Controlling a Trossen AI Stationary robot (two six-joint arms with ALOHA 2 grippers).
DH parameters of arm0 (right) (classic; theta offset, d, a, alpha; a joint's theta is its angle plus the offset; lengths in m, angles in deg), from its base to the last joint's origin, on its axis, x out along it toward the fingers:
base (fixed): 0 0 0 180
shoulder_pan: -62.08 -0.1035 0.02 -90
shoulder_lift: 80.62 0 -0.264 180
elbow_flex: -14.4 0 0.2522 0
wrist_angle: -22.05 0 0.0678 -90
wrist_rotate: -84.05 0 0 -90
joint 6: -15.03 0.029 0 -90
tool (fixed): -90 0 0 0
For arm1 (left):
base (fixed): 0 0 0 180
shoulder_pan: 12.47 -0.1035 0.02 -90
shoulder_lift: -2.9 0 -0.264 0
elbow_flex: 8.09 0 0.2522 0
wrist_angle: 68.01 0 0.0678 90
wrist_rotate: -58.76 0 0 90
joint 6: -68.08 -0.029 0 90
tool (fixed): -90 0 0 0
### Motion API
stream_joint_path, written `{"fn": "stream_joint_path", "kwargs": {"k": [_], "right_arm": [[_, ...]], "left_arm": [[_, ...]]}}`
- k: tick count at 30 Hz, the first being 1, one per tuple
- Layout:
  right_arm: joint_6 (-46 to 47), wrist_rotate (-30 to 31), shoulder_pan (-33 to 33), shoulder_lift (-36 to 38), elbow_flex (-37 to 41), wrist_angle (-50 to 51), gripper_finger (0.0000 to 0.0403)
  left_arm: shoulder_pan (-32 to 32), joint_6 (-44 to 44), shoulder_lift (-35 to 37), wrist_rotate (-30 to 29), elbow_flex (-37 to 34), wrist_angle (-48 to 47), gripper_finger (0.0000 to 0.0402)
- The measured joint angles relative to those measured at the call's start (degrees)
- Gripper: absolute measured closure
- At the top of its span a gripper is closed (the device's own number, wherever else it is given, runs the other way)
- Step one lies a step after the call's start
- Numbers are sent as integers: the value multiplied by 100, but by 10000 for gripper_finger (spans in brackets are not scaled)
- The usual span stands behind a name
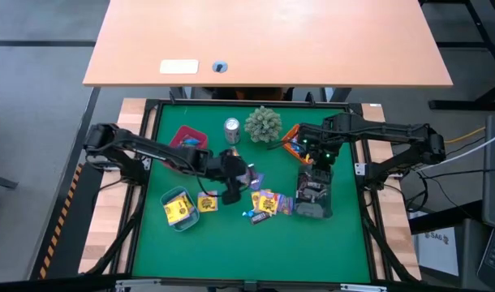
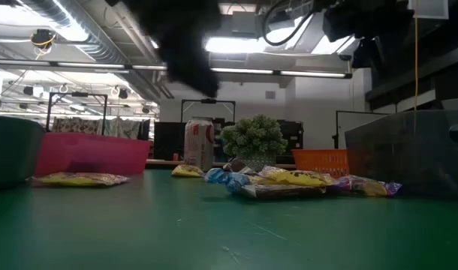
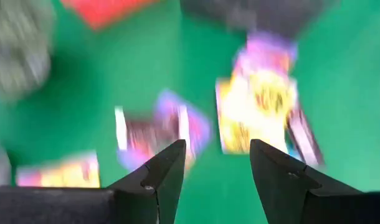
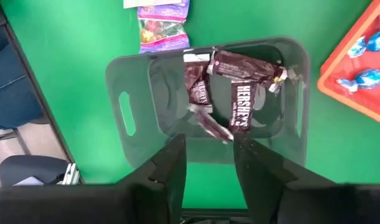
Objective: Sort candy
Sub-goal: Put the yellow candy into the blue transparent bin
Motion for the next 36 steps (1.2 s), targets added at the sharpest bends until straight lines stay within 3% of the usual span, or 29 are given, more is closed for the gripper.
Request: {"fn": "stream_joint_path", "kwargs": {"k": [6,9,18,30,36], "right_arm": [[-1,28,0,0,0,-144,271],[0,28,0,0,0,-261,271],[-2,32,0,0,0,-366,271],[-2,32,0,0,0,-594,271],[-2,32,0,0,0,-685,271]], "left_arm": [[125,1040,36,331,-2,-2123,233],[232,1377,-86,333,-33,-2514,233],[310,2026,-158,440,-859,-1681,233],[323,2093,-156,422,-1752,-441,233],[425,2069,-137,362,-1930,-318,245]]}}
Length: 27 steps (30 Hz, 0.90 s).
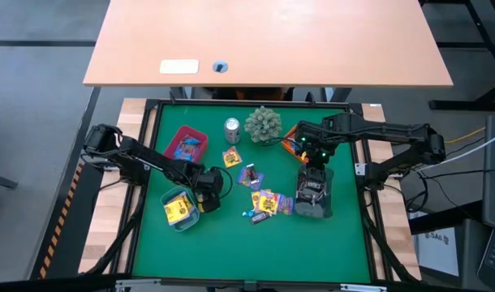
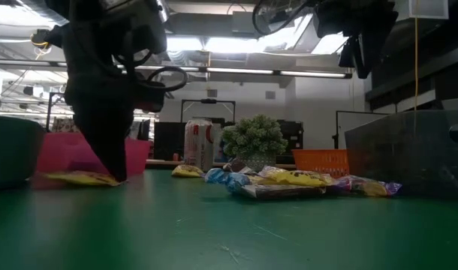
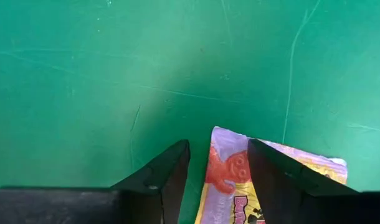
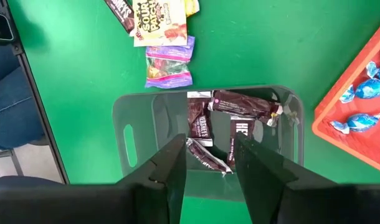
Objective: Sort candy
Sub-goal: Put the yellow candy into the blue transparent bin
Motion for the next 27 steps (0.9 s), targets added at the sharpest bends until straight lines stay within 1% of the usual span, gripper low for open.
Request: {"fn": "stream_joint_path", "kwargs": {"k": [3,6,14,21,27], "right_arm": [[0,0,1,0,0,-2,271],[0,0,0,0,0,-2,271],[0,0,2,0,0,-48,271],[-2,0,2,0,0,-271,271],[-2,0,1,0,0,-302,271]], "left_arm": [[60,-41,-6,-77,-4,-9,265],[118,-39,-10,-179,-7,-19,292],[137,1,-21,-128,26,94,390],[135,0,-45,-87,180,48,400],[112,-68,27,103,361,57,401]]}}
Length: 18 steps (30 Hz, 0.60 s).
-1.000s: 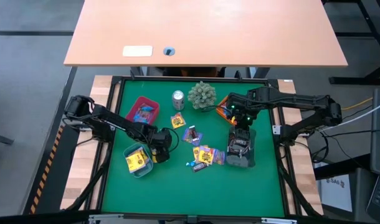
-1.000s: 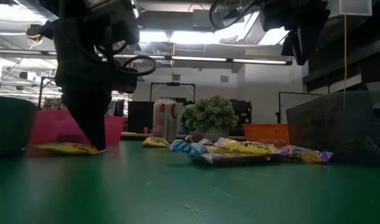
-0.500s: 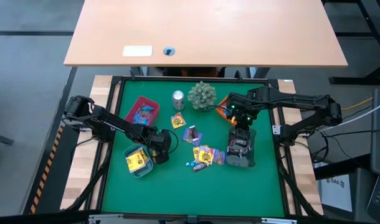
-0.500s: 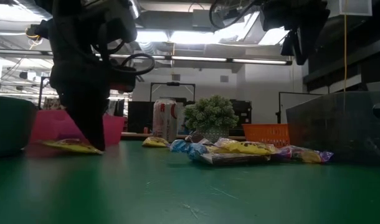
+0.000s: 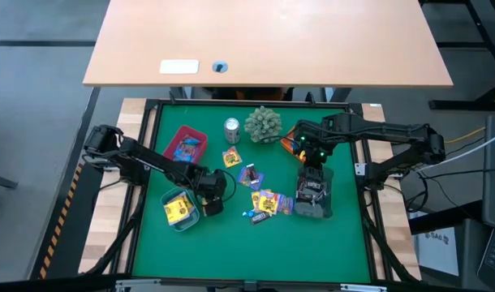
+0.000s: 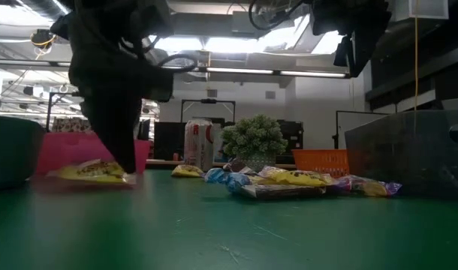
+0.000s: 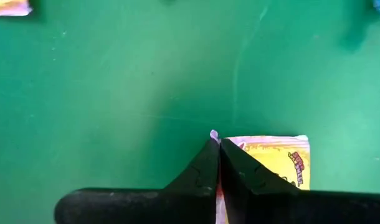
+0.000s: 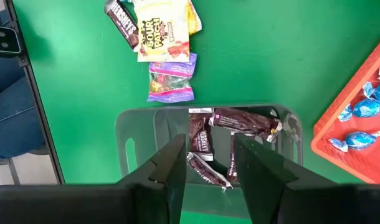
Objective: Sort candy
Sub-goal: Put the yellow candy into the blue transparent bin
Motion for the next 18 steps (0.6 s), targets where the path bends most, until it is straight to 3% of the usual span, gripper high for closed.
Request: {"fn": "stream_joint_path", "kwargs": {"k": [10,18], "right_arm": [[0,0,1,0,0,3,271],[0,0,1,0,0,3,271]], "left_arm": [[-1,-427,13,845,550,-290,401],[18,-941,21,1110,1553,-2068,401]]}}
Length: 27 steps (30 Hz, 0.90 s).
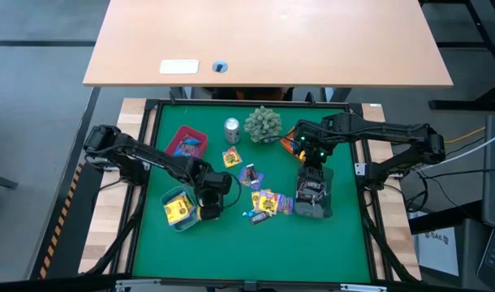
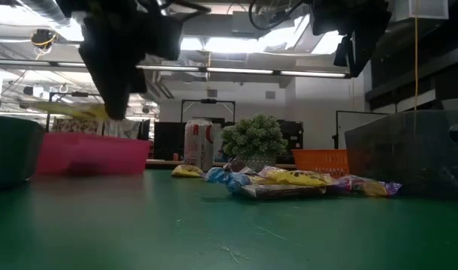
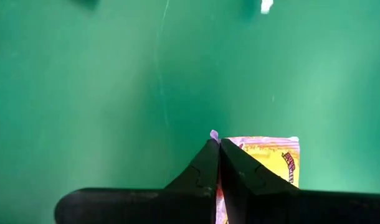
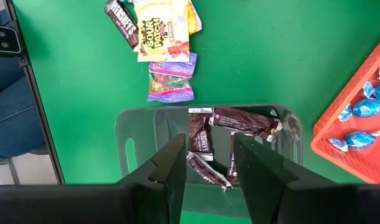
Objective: Sort candy
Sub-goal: Put the yellow candy into the blue transparent bin
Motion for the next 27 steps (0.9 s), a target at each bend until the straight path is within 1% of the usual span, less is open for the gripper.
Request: {"fn": "stream_joint_path", "kwargs": {"k": [8,14,18,23,27], "right_arm": [[0,0,0,0,0,0,271],[0,0,0,0,0,0,271],[0,0,0,0,0,0,271],[0,0,0,0,0,-4,271],[0,0,0,0,0,-4,271]], "left_arm": [[95,-83,2,-82,749,-1611,401],[494,498,9,-270,736,-2484,401],[793,857,9,-358,601,-2472,401],[1061,875,9,-526,524,-2479,401],[1173,984,9,-546,523,-2351,401]]}}
